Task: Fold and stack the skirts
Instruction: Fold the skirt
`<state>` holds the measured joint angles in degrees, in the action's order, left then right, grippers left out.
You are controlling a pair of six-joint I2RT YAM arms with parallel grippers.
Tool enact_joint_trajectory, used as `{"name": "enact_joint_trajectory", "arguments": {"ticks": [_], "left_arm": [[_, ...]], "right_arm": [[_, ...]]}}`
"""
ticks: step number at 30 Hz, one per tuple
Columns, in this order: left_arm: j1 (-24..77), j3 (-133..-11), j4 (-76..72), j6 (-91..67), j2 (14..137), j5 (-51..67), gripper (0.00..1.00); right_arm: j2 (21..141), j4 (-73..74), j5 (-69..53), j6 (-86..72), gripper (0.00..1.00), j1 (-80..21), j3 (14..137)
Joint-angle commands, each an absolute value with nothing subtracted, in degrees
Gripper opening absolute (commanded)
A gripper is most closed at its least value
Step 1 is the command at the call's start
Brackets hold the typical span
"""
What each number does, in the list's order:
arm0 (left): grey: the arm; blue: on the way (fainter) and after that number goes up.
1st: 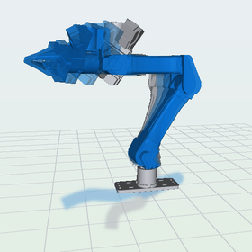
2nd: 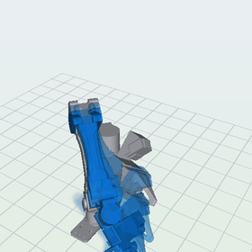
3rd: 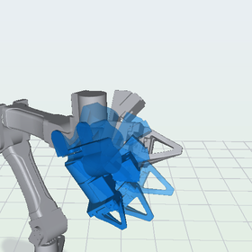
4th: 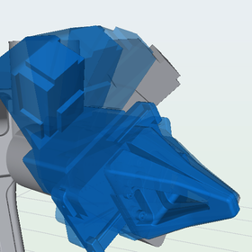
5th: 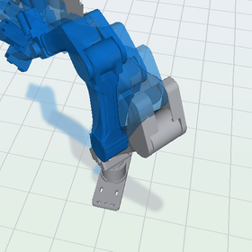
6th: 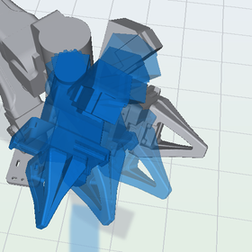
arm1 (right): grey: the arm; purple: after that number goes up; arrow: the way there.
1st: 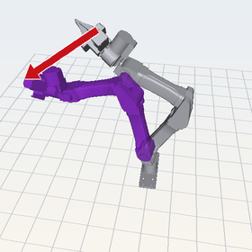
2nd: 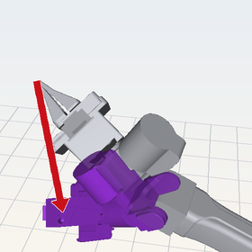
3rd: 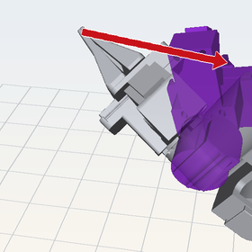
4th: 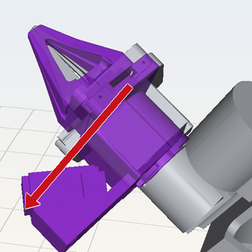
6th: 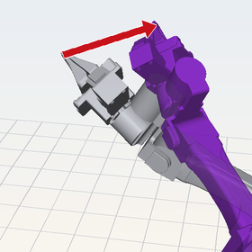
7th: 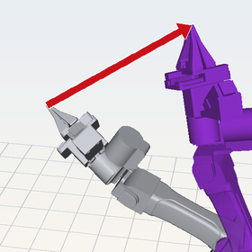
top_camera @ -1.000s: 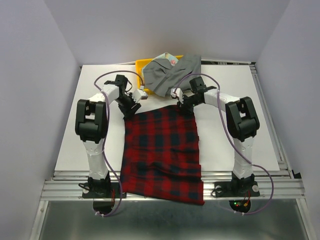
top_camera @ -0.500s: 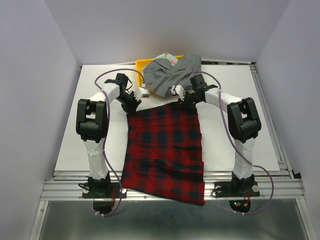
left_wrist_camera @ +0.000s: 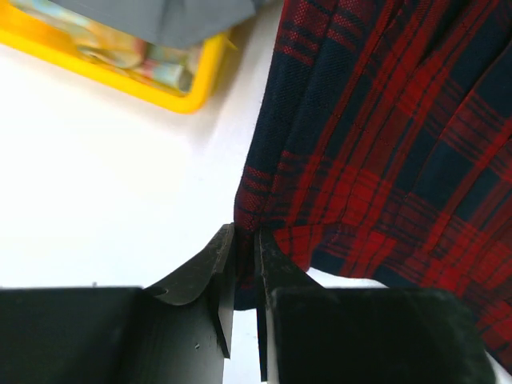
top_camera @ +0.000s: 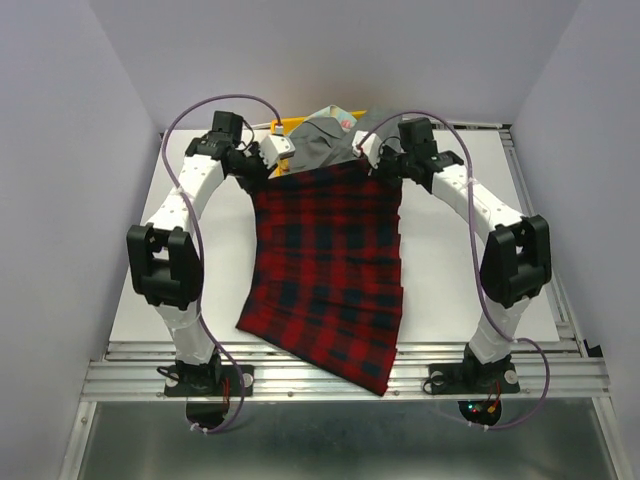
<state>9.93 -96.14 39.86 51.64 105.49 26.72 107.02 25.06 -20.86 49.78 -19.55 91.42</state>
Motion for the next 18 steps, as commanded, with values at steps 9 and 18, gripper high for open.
{"name": "enact_joint_trajectory", "arguments": {"ticks": [9, 18], "left_arm": [[9.4, -92.0, 23.3, 47.2, 94.0, 18.6, 0.0], [9.4, -78.2, 22.9, 57.6, 83.6, 22.6, 0.0]], "right_arm": [[103.8, 19.2, -14.2, 51.1, 0.01, -17.2, 101.2], [93.3, 25.9, -17.1, 54.0, 0.01, -20.6, 87.6]]}}
